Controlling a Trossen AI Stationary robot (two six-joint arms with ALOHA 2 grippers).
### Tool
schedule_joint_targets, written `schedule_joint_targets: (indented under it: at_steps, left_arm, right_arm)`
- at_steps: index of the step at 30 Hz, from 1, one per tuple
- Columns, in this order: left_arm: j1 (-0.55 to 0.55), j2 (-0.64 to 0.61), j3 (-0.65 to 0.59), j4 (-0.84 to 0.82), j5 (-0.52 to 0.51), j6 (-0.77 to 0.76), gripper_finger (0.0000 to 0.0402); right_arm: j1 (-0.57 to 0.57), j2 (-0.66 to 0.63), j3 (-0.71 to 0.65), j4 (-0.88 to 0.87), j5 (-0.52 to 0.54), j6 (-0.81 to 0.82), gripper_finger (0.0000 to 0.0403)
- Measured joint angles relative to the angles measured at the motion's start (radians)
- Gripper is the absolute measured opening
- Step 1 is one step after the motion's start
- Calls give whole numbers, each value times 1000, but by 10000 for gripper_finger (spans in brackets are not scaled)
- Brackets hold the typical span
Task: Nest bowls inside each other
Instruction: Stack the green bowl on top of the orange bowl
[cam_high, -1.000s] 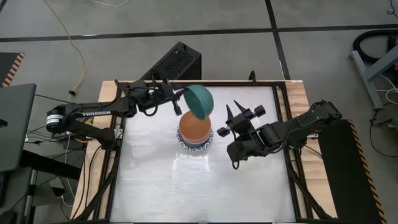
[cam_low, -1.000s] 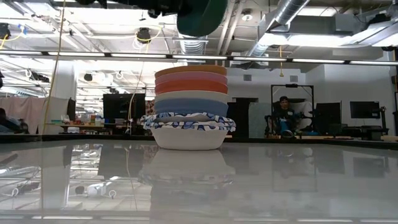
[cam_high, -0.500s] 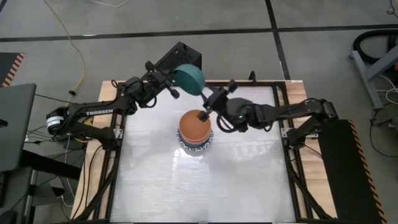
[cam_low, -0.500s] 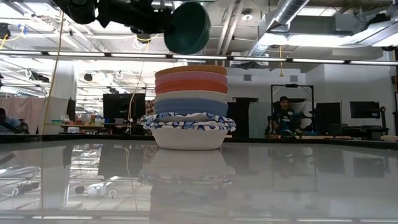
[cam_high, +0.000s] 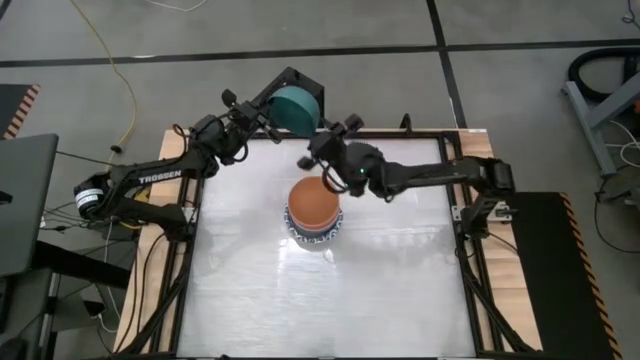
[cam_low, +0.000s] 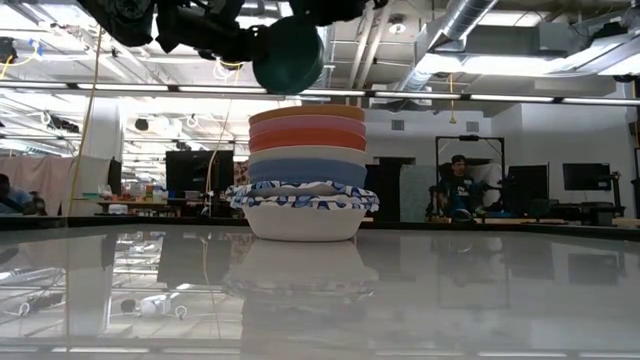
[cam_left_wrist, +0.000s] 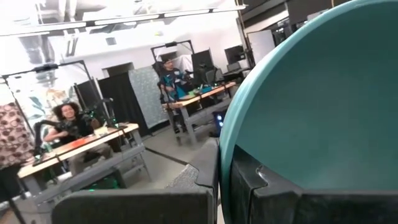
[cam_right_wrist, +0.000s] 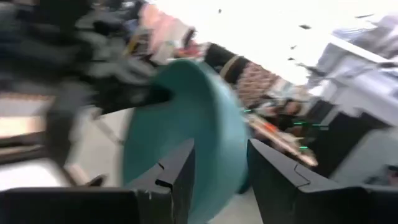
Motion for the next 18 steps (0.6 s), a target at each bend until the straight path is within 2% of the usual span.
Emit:
schedule_joint_targets:
  at_steps: [4, 6, 13, 18]
  left_arm:
    - [0, 0, 0, 0, -9, 29, 0]
    - [2, 0, 0, 6, -8, 30, 0]
    - [6, 14, 0, 47, -8, 28, 0]
    - [7, 16, 0, 41, -7, 27, 0]
  right_arm:
    - [-24, 54, 1, 216, 33, -140, 172]
    - [-28, 77, 1, 267, 30, -169, 175]
    - [-71, 115, 2, 275, 32, -154, 174]
    - [-100, 115, 2, 268, 53, -72, 163]
